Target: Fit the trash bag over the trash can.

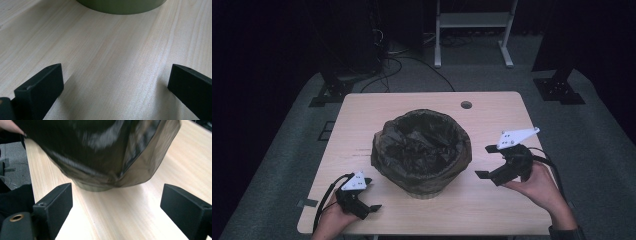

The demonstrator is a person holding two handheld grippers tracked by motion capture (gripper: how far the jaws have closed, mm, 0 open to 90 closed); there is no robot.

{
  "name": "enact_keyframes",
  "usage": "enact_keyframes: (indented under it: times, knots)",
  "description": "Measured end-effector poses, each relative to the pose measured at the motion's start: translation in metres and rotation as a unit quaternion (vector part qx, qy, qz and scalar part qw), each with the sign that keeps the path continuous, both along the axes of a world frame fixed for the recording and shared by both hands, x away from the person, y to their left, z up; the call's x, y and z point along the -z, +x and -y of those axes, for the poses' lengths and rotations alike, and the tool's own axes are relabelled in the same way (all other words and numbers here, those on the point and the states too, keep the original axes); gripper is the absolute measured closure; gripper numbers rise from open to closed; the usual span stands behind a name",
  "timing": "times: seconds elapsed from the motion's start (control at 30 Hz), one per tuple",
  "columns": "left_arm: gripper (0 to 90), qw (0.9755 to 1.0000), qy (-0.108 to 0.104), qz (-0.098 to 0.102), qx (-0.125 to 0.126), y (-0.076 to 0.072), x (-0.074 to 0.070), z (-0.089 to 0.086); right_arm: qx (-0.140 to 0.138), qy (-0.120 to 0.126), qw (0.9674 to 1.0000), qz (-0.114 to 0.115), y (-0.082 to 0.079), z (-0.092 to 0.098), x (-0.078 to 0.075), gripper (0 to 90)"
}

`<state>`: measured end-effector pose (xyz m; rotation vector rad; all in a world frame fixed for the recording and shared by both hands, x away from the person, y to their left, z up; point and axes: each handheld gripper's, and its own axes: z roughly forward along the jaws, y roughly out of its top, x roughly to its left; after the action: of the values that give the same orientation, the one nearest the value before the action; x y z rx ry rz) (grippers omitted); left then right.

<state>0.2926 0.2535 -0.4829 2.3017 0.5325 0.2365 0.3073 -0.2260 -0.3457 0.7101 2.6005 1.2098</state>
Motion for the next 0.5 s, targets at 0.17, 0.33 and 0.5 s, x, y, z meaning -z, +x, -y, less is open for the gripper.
enact_keyframes:
  times: [0.17, 0.33, 0.5]
  knots:
    - [0.0, 1.0000, 0.000, 0.000, 0.000, 0.000, 0.000, 0.000, -0.001, -0.003, 1.0000, -0.008, -0.004, -0.002, 0.020, 9.2]
    - [0.0, 1.0000, 0.000, 0.000, 0.000, 0.000, 0.000, 0.000, 0.002, 0.006, 0.9999, -0.011, -0.006, -0.005, 0.042, 9.2]
    - [0.0, 1.0000, 0.000, 0.000, 0.000, 0.000, 0.000, 0.000, 0.005, 0.005, 0.9999, -0.014, -0.006, -0.008, 0.061, 9.2]
